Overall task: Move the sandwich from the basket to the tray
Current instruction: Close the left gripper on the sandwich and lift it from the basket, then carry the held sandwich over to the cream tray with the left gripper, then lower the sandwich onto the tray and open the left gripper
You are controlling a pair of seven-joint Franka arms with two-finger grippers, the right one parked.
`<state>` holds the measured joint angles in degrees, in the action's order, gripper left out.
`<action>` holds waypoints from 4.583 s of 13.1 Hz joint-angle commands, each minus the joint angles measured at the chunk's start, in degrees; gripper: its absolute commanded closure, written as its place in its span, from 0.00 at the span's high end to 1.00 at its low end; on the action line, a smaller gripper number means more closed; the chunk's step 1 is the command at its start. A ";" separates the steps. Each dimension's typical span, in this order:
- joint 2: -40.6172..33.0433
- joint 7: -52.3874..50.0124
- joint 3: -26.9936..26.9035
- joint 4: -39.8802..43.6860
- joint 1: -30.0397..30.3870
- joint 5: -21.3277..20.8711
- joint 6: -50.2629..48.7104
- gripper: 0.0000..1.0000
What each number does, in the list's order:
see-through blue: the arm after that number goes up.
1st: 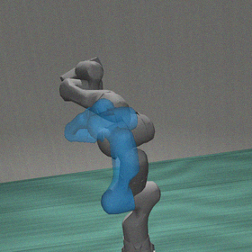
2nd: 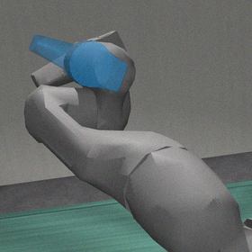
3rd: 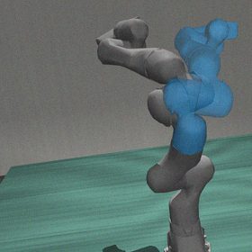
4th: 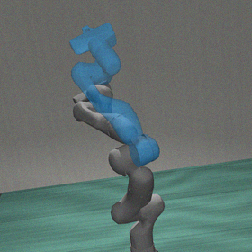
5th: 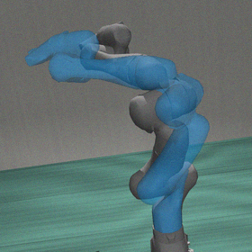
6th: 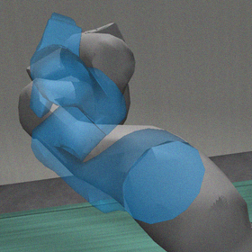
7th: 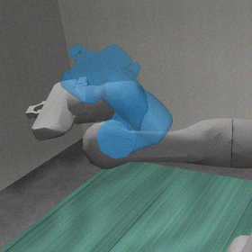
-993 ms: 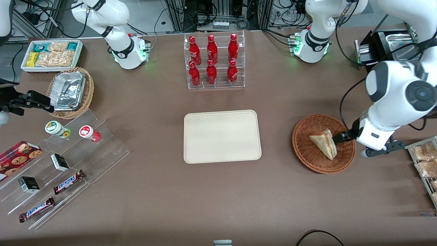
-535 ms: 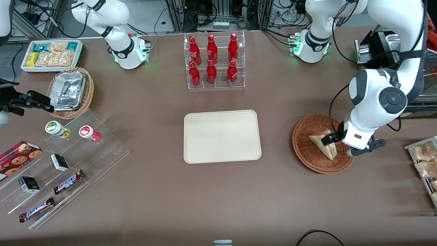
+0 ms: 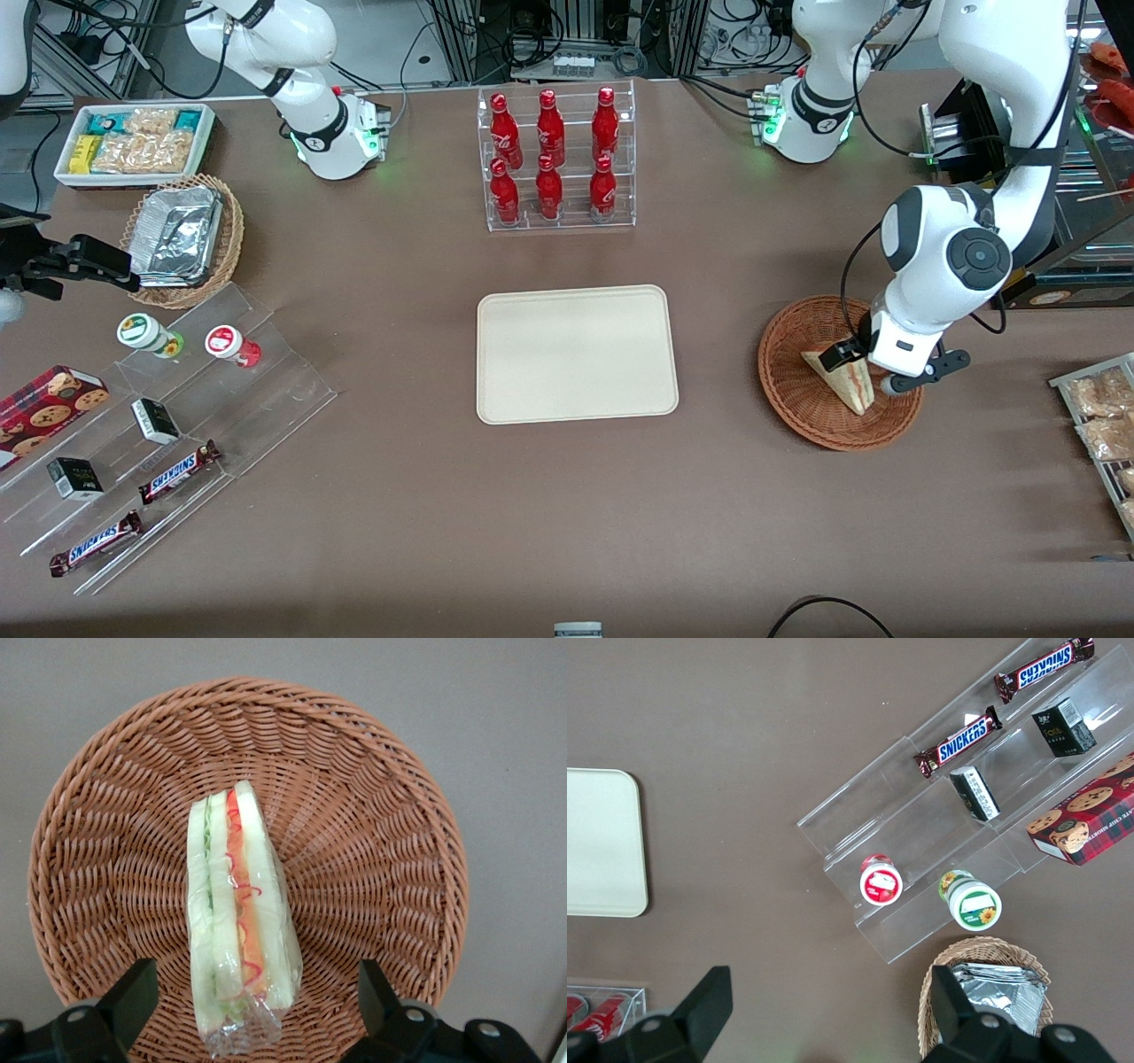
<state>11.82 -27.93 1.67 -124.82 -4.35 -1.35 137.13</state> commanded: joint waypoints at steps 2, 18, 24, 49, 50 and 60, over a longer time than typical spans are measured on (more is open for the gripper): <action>0.13 -1.42 -0.27 -1.57 -0.22 -0.23 1.73 1.00; -1.43 -0.98 -0.44 1.57 -0.13 -1.80 -5.44 0.00; -2.15 -1.60 6.66 23.18 -0.48 -3.05 -31.20 0.00; 23.86 -17.51 20.04 40.97 -22.53 -4.00 -23.33 0.00; 25.00 -17.86 19.95 40.88 -23.59 -5.58 -21.58 0.00; 31.33 -20.41 19.68 40.09 -26.06 -11.04 -14.18 0.00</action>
<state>42.03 -46.44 22.05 -85.82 -29.25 -10.70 121.89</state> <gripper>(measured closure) 0.850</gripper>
